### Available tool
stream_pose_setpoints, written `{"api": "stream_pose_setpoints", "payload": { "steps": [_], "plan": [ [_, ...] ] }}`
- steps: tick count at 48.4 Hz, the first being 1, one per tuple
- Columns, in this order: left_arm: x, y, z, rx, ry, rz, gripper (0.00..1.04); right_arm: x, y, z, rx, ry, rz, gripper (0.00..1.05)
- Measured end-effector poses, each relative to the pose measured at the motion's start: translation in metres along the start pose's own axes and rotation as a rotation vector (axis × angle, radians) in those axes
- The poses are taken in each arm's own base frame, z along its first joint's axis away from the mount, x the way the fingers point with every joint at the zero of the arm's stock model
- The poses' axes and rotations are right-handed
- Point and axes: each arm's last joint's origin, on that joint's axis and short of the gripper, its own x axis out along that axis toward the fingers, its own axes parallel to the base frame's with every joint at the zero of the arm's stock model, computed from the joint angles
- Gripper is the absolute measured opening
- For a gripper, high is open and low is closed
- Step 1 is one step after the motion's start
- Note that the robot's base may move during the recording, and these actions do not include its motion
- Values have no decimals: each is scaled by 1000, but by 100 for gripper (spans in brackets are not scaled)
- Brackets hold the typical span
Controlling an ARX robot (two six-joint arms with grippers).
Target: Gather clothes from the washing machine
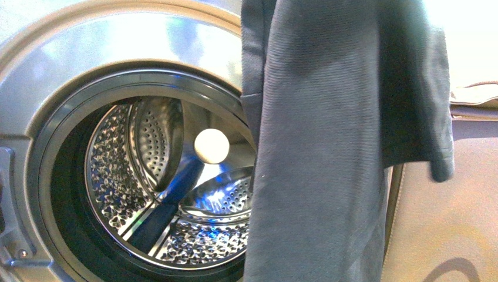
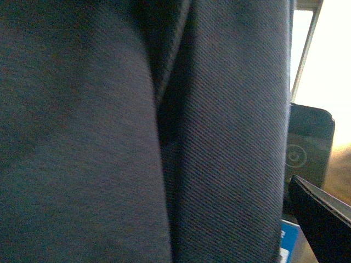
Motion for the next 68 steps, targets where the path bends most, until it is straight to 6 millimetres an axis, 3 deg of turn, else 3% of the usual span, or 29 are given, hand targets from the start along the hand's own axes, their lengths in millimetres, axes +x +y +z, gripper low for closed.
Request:
{"api": "stream_pose_setpoints", "payload": {
  "steps": [11,19,36,44,53,64,68],
  "plan": [
    [0,0,0,0,0,0,11,6,-6,-7,54,10,42,97],
    [0,0,0,0,0,0,11,14,4,-8,159,13,183,97],
    [0,0,0,0,0,0,11,26,24,-10,238,46,247,97],
    [0,0,0,0,0,1,11,33,32,-11,232,61,215,97],
    [0,0,0,0,0,7,11,45,35,-13,191,113,48,97],
    [0,0,0,0,0,7,11,46,41,-12,190,123,0,97],
    [0,0,0,0,0,7,11,46,42,-11,198,115,-28,90]
  ]
}}
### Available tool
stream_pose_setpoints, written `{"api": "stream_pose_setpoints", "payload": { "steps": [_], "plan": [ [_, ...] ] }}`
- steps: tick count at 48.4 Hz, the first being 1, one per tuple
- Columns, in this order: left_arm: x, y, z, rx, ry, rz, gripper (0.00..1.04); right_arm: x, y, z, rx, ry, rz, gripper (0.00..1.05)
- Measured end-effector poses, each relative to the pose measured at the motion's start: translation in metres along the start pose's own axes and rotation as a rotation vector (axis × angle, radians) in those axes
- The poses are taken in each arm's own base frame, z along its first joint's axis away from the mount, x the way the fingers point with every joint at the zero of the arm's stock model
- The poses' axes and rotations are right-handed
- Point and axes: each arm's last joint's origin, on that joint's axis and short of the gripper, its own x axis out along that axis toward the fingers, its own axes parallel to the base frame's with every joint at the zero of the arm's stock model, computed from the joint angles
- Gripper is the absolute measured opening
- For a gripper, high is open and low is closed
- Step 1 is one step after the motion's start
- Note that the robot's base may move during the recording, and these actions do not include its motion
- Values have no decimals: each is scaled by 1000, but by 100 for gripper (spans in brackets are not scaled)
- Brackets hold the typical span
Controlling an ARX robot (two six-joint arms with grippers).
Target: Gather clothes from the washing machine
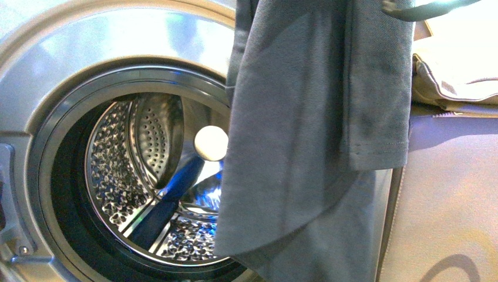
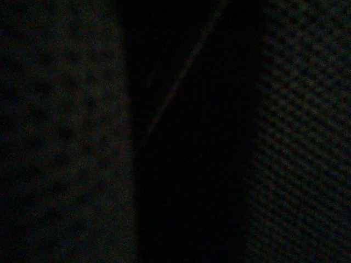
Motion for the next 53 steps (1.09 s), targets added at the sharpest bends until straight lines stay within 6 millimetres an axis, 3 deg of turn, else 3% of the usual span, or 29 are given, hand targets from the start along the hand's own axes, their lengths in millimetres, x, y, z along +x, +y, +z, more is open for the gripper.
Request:
{"api": "stream_pose_setpoints", "payload": {
  "steps": [12,19,25,29,36,45,53],
  "plan": [
    [0,0,0,0,0,0,11,-1,-3,3,31,-26,-30,52],
    [0,0,0,0,0,0,11,-14,-14,9,63,-64,-50,24],
    [0,0,0,0,0,0,11,-25,-27,18,75,-99,-65,8],
    [0,0,0,-1,-1,-1,11,-32,-36,25,82,-121,-77,5],
    [0,0,0,-3,-2,-1,34,-46,-61,42,90,-171,-117,5],
    [0,0,0,-3,-2,-12,76,-65,-111,71,138,-202,-176,5],
    [0,-1,0,-2,-2,-15,100,-79,-145,89,176,-231,-213,5]
  ]
}}
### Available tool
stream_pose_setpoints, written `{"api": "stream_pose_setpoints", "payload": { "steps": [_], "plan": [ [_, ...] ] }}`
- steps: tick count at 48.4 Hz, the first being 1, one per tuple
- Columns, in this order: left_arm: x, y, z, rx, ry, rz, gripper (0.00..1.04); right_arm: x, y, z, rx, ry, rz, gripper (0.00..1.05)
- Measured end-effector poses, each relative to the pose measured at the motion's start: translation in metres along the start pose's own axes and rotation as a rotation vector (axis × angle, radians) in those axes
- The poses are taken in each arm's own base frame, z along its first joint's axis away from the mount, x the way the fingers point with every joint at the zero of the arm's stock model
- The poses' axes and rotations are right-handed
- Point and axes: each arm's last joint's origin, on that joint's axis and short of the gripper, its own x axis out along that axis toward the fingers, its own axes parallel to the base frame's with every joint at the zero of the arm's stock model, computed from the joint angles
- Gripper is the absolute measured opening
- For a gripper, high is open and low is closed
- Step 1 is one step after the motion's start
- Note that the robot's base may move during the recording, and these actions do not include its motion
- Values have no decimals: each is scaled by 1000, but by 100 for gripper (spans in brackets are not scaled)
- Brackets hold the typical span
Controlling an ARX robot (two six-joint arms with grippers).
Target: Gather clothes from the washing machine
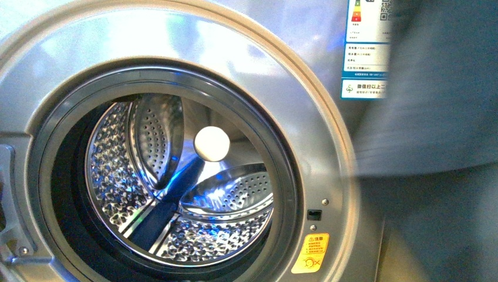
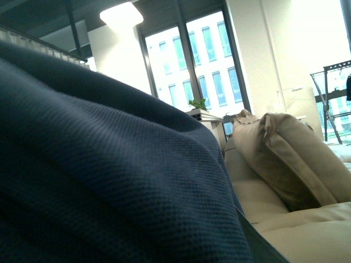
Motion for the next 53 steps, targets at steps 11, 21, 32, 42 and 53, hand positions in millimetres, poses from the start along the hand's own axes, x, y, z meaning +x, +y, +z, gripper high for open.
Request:
{"api": "stream_pose_setpoints", "payload": {
  "steps": [11,21,32,42,53],
  "plan": [
    [0,-2,0,0,-2,-23,98,-12,-48,40,29,-14,-26,5],
    [-5,0,6,3,-20,8,98,-38,-91,74,59,-71,-128,5],
    [-5,1,6,3,-19,19,98,-58,-108,94,99,-35,-118,5],
    [-5,1,6,3,-19,19,98,-80,-103,72,129,74,-76,5],
    [-5,1,6,3,-19,19,98,-121,-108,18,189,243,-78,5]
  ]
}}
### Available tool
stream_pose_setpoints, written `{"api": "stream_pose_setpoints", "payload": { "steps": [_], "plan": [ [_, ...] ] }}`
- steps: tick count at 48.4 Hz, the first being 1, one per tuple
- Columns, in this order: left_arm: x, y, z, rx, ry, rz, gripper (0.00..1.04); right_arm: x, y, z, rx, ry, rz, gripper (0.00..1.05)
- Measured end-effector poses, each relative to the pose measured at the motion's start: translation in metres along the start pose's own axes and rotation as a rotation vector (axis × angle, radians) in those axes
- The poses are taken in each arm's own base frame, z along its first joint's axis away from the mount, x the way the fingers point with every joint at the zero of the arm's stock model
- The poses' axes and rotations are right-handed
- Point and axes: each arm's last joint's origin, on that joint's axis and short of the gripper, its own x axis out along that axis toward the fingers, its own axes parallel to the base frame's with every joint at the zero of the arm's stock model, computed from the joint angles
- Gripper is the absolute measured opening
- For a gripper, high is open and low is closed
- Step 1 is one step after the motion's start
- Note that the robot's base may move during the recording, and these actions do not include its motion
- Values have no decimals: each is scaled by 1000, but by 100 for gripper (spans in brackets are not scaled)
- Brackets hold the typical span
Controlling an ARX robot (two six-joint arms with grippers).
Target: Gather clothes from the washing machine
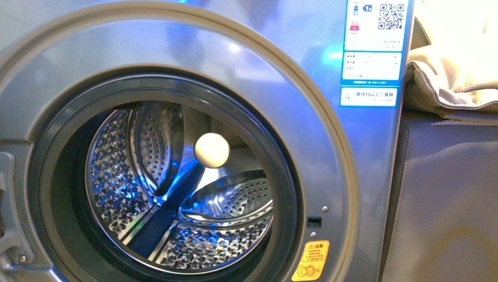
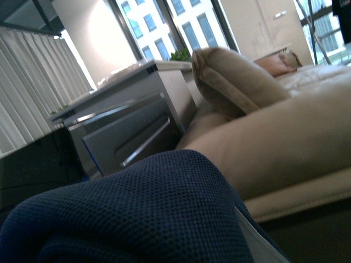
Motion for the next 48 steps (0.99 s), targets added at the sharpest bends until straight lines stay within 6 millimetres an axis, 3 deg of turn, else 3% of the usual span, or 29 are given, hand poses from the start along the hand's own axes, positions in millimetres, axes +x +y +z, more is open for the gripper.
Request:
{"api": "stream_pose_setpoints", "payload": {
  "steps": [13,28,37,48],
  "plan": [
    [0,0,0,0,0,0,98,-29,-30,-64,111,193,-117,5],
    [0,0,0,0,0,0,98,-19,-82,-120,173,328,-315,5],
    [0,0,0,0,0,0,98,-23,-92,-148,273,454,-345,34],
    [0,0,0,0,0,0,98,-27,-82,-157,324,522,-306,68]
  ]
}}
